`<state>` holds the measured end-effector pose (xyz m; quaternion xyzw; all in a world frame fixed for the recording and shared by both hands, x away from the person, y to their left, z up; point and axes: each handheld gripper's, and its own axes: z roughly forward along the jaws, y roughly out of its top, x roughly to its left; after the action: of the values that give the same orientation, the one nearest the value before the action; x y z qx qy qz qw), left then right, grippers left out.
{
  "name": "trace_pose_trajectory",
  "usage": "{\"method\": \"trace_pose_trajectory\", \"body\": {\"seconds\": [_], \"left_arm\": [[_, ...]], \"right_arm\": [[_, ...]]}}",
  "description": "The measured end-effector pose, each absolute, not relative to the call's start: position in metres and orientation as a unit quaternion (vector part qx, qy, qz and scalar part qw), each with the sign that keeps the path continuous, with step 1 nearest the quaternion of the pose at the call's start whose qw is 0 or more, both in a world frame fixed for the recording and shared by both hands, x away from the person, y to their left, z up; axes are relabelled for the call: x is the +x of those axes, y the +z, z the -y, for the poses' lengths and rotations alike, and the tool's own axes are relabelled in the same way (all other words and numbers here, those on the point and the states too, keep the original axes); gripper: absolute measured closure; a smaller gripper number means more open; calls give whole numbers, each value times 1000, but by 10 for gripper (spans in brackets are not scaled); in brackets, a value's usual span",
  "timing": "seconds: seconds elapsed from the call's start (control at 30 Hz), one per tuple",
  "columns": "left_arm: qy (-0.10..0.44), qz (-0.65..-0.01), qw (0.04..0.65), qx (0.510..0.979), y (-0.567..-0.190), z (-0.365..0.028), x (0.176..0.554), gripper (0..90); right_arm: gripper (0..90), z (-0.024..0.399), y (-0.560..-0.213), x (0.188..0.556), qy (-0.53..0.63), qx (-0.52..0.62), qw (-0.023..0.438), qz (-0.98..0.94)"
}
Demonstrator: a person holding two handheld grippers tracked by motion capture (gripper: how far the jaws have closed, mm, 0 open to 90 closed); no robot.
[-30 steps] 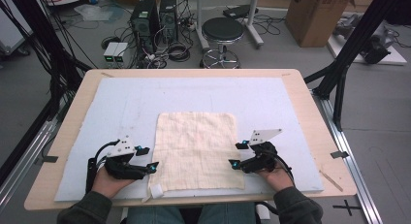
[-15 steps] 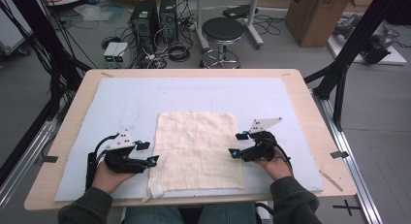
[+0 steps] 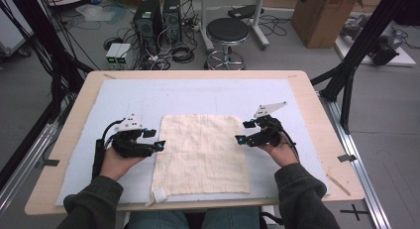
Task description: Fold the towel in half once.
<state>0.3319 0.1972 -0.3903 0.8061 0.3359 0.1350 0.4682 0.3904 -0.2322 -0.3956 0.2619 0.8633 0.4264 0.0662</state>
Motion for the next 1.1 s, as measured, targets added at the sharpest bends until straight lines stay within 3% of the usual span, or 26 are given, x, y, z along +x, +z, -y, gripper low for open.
{"method": "trace_pose_trajectory", "body": {"seconds": [0.2,0.5,0.57,1.1], "left_arm": [[136,-350,469,800,-385,-196,353,439],[149,-385,471,779,-384,-195,391,471],[159,-396,468,774,-388,-195,397,483],[143,-464,423,765,-426,-196,429,522]], "right_arm": [[355,233,-391,411,422,272,67,-862],[363,230,-378,443,419,294,71,-856],[401,229,-380,448,420,296,71,-855],[431,223,-411,470,391,332,69,-856]]}}
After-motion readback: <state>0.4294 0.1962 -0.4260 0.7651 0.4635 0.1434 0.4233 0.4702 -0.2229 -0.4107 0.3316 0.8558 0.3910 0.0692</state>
